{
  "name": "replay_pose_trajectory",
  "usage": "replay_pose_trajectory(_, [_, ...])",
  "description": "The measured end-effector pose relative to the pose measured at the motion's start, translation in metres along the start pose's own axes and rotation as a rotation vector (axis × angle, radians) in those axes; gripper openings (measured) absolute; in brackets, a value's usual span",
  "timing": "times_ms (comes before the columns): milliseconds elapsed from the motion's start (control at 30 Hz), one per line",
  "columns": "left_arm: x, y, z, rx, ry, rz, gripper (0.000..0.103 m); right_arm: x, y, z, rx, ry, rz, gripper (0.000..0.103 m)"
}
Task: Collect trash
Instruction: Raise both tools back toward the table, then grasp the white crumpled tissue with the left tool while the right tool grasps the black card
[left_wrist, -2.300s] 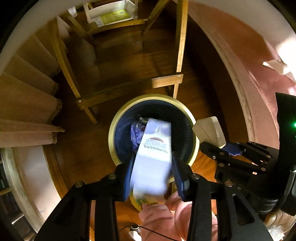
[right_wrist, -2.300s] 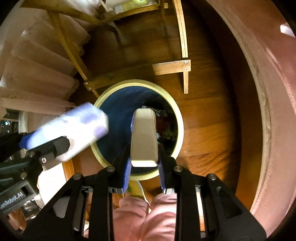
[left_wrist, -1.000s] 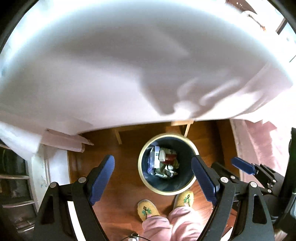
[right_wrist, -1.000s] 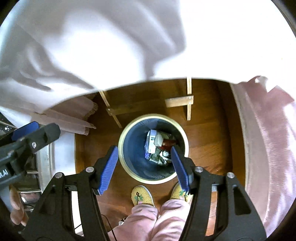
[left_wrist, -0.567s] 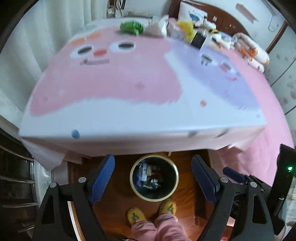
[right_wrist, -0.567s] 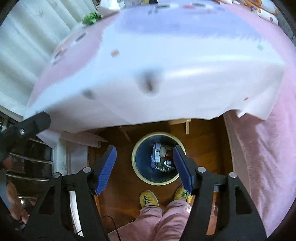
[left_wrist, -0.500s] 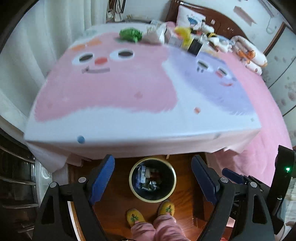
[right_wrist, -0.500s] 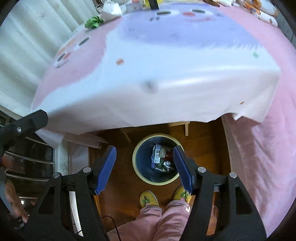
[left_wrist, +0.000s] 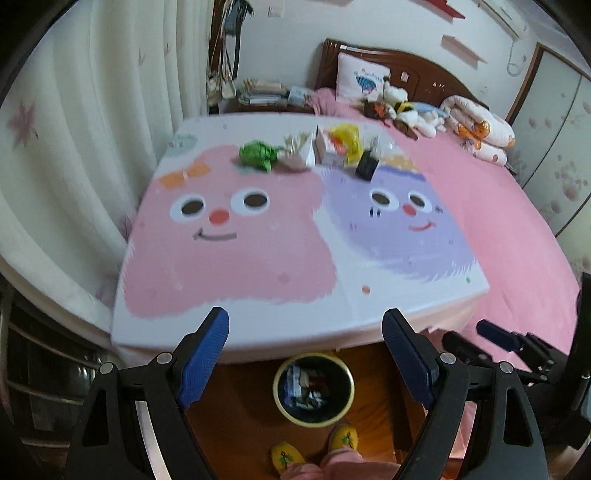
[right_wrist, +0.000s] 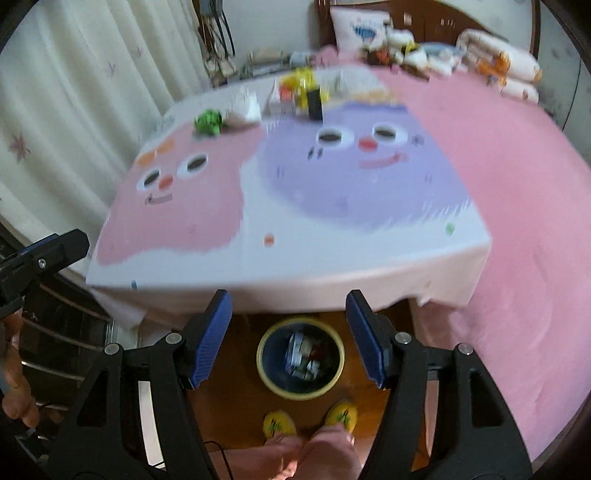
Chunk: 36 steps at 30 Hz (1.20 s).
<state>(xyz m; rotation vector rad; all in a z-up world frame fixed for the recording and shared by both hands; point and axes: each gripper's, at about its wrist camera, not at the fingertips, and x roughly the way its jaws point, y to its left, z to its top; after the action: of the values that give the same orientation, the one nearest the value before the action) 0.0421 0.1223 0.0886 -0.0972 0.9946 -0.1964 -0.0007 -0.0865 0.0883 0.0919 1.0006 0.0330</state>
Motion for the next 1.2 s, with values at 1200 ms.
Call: replay_pose_trajectory(1200, [0.225, -0.02, 0.209, -0.225, 0.12, 0.134, 0.075, 0.199, -0.078, 0.269, -0.177, 0.003, 0.164, 0.041])
